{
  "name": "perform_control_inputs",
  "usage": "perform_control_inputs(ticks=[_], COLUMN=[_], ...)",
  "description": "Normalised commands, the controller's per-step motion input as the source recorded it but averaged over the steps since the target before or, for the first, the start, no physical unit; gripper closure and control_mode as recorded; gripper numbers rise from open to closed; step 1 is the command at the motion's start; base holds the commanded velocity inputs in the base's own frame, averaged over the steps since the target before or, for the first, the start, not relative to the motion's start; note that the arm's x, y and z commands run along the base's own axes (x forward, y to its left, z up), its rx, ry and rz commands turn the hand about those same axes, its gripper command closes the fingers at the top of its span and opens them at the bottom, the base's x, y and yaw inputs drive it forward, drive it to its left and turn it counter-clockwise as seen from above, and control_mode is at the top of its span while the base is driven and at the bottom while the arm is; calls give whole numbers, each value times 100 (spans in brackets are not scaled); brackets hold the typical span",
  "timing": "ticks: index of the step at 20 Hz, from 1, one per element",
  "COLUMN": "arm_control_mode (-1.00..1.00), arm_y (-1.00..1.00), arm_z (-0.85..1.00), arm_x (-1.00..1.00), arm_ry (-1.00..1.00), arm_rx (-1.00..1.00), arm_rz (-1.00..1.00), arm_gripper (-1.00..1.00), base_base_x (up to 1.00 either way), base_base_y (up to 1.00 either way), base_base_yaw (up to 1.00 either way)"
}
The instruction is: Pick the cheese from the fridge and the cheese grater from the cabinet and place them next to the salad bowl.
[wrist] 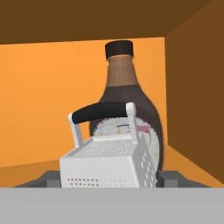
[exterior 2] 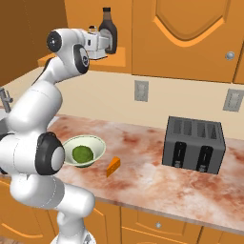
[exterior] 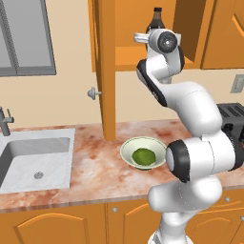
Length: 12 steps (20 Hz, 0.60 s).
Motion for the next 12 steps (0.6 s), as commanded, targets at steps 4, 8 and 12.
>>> perform_control_inputs(ticks=[4,8,12], arm_control_mode=[-100,-100,-100], arm_y=[0,0,0], arm_z=[-1,3,3], arm_x=[0,-42,-100], arm_ry=[0,0,0], arm_rx=[0,0,0], arm_rz=[0,0,0], arm_gripper=[100,100,100], base_base_x=[0,0,0], base_base_y=[0,0,0], base_base_yaw=[0,0,0])
